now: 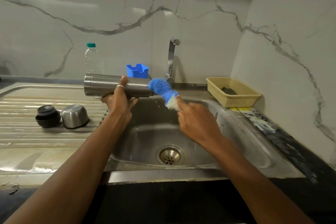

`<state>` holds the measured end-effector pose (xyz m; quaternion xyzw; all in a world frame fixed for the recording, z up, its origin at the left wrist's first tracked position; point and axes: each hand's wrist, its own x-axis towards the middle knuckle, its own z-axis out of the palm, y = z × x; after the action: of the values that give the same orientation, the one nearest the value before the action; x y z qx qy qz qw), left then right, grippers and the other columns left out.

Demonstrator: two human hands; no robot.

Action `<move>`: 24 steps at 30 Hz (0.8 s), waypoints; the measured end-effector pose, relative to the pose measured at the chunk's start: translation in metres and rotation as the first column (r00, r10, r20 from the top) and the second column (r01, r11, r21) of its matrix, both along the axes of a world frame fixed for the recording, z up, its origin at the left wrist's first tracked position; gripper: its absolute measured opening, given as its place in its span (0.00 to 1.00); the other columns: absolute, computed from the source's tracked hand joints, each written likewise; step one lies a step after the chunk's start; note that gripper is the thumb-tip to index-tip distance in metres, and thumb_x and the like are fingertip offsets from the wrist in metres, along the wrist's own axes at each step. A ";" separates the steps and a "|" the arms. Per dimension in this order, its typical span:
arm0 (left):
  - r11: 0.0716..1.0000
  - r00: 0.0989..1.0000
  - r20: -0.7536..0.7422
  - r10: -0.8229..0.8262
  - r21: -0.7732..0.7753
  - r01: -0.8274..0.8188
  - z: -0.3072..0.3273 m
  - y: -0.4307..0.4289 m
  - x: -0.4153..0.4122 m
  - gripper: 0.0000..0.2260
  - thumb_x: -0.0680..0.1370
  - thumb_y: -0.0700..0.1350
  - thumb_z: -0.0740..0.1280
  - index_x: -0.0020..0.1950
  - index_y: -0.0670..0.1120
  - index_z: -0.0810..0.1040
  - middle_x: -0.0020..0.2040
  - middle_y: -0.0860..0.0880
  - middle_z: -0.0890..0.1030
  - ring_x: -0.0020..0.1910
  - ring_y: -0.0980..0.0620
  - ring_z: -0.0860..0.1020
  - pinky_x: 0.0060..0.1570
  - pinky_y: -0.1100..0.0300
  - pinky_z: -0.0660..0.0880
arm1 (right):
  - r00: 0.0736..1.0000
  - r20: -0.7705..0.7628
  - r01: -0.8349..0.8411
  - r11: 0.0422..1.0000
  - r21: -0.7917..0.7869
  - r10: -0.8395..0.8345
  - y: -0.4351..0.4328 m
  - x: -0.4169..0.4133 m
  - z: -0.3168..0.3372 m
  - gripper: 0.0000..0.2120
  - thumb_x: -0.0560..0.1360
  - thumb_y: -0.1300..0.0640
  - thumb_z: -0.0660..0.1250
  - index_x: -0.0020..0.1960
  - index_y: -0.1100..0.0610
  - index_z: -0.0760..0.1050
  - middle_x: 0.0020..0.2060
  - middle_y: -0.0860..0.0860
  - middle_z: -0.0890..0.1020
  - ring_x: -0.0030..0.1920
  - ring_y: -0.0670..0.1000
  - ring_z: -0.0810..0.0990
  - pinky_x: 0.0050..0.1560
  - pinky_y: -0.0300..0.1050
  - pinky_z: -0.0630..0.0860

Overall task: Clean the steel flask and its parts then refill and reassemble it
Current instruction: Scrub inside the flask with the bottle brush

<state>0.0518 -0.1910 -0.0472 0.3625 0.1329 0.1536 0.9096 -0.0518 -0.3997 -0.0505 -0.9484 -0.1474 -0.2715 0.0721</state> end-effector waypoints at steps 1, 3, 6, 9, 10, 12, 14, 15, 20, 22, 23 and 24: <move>1.000 1.000 0.003 -0.002 -0.015 0.002 0.000 0.002 0.000 0.33 0.73 0.46 0.79 0.69 0.46 0.62 0.59 0.46 0.80 0.53 0.47 0.85 0.48 0.43 0.84 | 1.000 -0.021 -0.006 1.000 0.002 0.006 0.001 0.000 -0.001 0.26 0.82 0.55 0.60 0.80 0.54 0.62 0.46 0.56 0.82 0.47 0.59 0.82 0.44 0.52 0.75; 0.997 1.000 0.022 0.003 -0.073 -0.002 -0.001 0.005 0.001 0.33 0.72 0.45 0.79 0.69 0.45 0.62 0.58 0.45 0.80 0.54 0.45 0.84 0.51 0.40 0.83 | 1.000 -0.011 -0.022 1.000 0.001 0.022 0.004 -0.002 -0.004 0.26 0.82 0.55 0.60 0.80 0.54 0.61 0.46 0.56 0.81 0.45 0.59 0.82 0.44 0.54 0.78; 0.994 0.999 0.032 0.004 -0.105 0.000 0.000 0.006 0.001 0.32 0.72 0.44 0.79 0.69 0.44 0.63 0.56 0.45 0.79 0.54 0.43 0.84 0.51 0.40 0.82 | 1.000 0.013 -0.009 1.000 0.000 0.009 0.008 0.000 -0.005 0.26 0.83 0.55 0.58 0.80 0.54 0.61 0.44 0.55 0.80 0.42 0.58 0.81 0.41 0.53 0.78; 0.998 0.998 0.052 -0.045 -0.049 0.048 -0.001 -0.001 -0.002 0.33 0.71 0.44 0.79 0.70 0.44 0.64 0.59 0.43 0.81 0.54 0.44 0.85 0.48 0.41 0.83 | 0.998 0.051 0.030 0.999 0.036 -0.032 0.012 0.011 0.001 0.26 0.83 0.55 0.58 0.81 0.56 0.60 0.45 0.56 0.81 0.43 0.57 0.81 0.39 0.50 0.73; 0.997 0.996 0.056 -0.067 -0.019 0.069 -0.002 -0.004 -0.002 0.33 0.71 0.44 0.80 0.70 0.44 0.65 0.59 0.43 0.81 0.53 0.44 0.85 0.48 0.41 0.83 | 0.997 0.061 0.047 0.998 0.050 -0.050 0.011 0.014 0.003 0.26 0.83 0.56 0.58 0.81 0.56 0.60 0.45 0.56 0.81 0.43 0.58 0.81 0.39 0.49 0.71; 0.996 0.994 0.063 -0.084 0.011 0.084 -0.002 -0.009 -0.002 0.34 0.71 0.44 0.80 0.70 0.45 0.65 0.60 0.43 0.81 0.54 0.44 0.85 0.48 0.41 0.83 | 0.996 0.060 0.063 0.996 0.068 -0.068 0.008 0.013 0.004 0.26 0.83 0.56 0.58 0.80 0.58 0.61 0.44 0.56 0.82 0.42 0.57 0.82 0.39 0.48 0.71; 0.998 0.996 0.062 -0.070 -0.007 0.070 -0.001 -0.007 0.000 0.34 0.71 0.44 0.80 0.70 0.45 0.64 0.61 0.43 0.81 0.54 0.44 0.85 0.48 0.41 0.83 | 0.998 0.027 0.046 0.997 0.058 -0.048 0.006 0.004 -0.002 0.26 0.83 0.56 0.58 0.80 0.58 0.61 0.44 0.55 0.82 0.41 0.56 0.81 0.39 0.49 0.73; 0.998 0.997 0.057 -0.058 -0.017 0.060 -0.001 -0.005 0.001 0.34 0.71 0.44 0.80 0.70 0.45 0.64 0.61 0.43 0.81 0.54 0.44 0.85 0.48 0.41 0.83 | 1.000 0.009 0.030 0.999 0.046 -0.030 0.006 -0.001 -0.005 0.26 0.83 0.56 0.58 0.80 0.57 0.61 0.44 0.55 0.82 0.42 0.56 0.81 0.40 0.50 0.74; 0.996 0.993 0.081 -0.091 0.012 0.090 -0.003 -0.002 0.000 0.35 0.69 0.44 0.81 0.71 0.43 0.66 0.61 0.41 0.81 0.53 0.42 0.85 0.47 0.41 0.84 | 0.998 0.056 0.035 0.996 0.082 -0.039 0.010 0.012 0.001 0.26 0.83 0.56 0.58 0.80 0.58 0.61 0.41 0.54 0.82 0.39 0.54 0.80 0.38 0.48 0.73; 0.994 0.990 0.097 -0.106 0.041 0.103 -0.003 -0.006 -0.001 0.36 0.70 0.44 0.81 0.71 0.44 0.65 0.61 0.41 0.82 0.53 0.43 0.85 0.47 0.40 0.83 | 0.997 0.043 0.063 0.990 0.125 -0.069 0.010 0.017 0.006 0.25 0.83 0.56 0.59 0.79 0.58 0.63 0.42 0.56 0.83 0.42 0.57 0.82 0.39 0.49 0.75; 0.994 0.990 0.099 -0.104 0.047 0.100 -0.003 -0.007 0.000 0.36 0.70 0.44 0.81 0.71 0.44 0.65 0.61 0.41 0.82 0.53 0.43 0.85 0.47 0.40 0.83 | 0.997 0.028 0.062 0.989 0.131 -0.067 0.008 0.016 0.006 0.25 0.83 0.56 0.59 0.79 0.58 0.63 0.43 0.57 0.83 0.43 0.58 0.82 0.41 0.50 0.77; 0.994 0.990 0.103 -0.100 0.049 0.095 -0.003 -0.006 0.000 0.36 0.70 0.44 0.81 0.72 0.44 0.64 0.61 0.41 0.81 0.53 0.43 0.85 0.46 0.40 0.83 | 0.998 0.013 0.056 0.990 0.133 -0.058 0.006 0.012 0.004 0.25 0.83 0.56 0.59 0.79 0.58 0.64 0.43 0.57 0.83 0.44 0.58 0.83 0.43 0.52 0.78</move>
<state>0.0522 -0.1969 -0.0504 0.3797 0.0637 0.1305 0.9137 -0.0394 -0.3935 -0.0466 -0.9430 -0.1024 -0.2907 0.1256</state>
